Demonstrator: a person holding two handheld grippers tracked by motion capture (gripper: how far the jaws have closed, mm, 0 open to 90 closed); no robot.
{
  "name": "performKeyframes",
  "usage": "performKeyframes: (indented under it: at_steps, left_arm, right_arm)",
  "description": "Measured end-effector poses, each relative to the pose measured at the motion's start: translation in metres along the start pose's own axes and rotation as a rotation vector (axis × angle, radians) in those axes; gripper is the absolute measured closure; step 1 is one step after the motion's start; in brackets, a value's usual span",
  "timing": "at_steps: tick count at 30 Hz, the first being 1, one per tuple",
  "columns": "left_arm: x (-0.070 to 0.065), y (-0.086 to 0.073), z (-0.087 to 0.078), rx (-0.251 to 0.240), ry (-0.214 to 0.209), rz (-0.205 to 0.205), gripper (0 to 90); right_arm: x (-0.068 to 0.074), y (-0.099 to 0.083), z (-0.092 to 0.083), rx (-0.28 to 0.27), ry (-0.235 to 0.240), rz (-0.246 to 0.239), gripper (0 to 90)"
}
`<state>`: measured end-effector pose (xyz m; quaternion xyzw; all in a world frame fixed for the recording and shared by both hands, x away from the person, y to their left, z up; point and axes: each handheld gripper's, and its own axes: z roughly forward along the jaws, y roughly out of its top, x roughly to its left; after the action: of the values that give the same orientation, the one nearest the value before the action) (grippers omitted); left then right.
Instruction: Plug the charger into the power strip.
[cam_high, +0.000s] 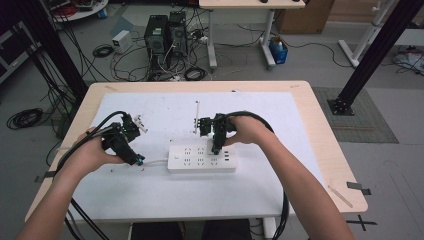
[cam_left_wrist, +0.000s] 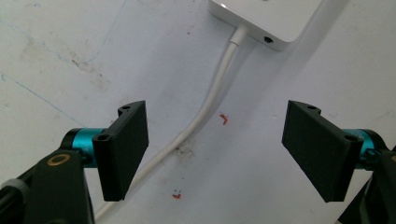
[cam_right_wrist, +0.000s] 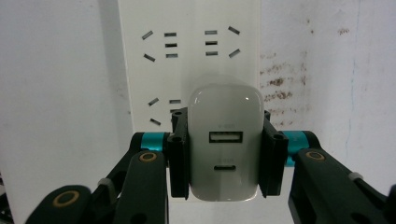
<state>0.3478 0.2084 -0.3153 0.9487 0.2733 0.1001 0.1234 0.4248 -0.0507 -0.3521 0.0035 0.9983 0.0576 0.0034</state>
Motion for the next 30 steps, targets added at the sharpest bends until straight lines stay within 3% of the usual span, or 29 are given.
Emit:
performKeyframes:
  at_steps: [4, 8, 11, 14, 16, 21, 24, 30]
  left_arm:
    - [-0.002, 0.001, 0.002, 0.006, -0.008, -0.001, 22.9]
    - [-0.003, 0.001, 0.006, 0.01, -0.015, 0.007, 23.0]
    - [-0.002, 0.001, 0.009, 0.006, -0.018, -0.005, 23.0]
    - [-0.001, 0.002, 0.01, 0.01, -0.019, 0.0, 23.0]
    - [-0.001, 0.003, 0.011, 0.009, -0.021, 0.005, 22.9]
    - [0.0, 0.009, 0.01, 0.01, -0.02, 0.017, 23.0]
    - [-0.001, 0.011, 0.01, 0.017, -0.021, 0.028, 23.0]
    - [-0.002, 0.014, 0.013, 0.007, -0.027, 0.028, 22.9]
  right_arm:
    - [0.003, 0.006, 0.009, 0.071, -0.012, -0.026, 63.0]
    - [0.0, 0.004, 0.009, 0.053, 0.0, -0.033, 63.2]
    - [0.01, 0.007, 0.01, 0.077, -0.057, -0.053, 63.2]
    - [0.002, 0.004, 0.01, 0.052, -0.017, -0.027, 63.2]
    - [0.008, 0.007, 0.011, 0.074, -0.048, -0.04, 63.2]
    - [0.01, 0.011, 0.014, 0.092, -0.052, -0.025, 63.2]
    - [0.005, 0.008, 0.015, 0.062, -0.035, -0.022, 63.1]
    - [0.002, -0.006, 0.016, -0.049, -0.006, -0.003, 62.0]
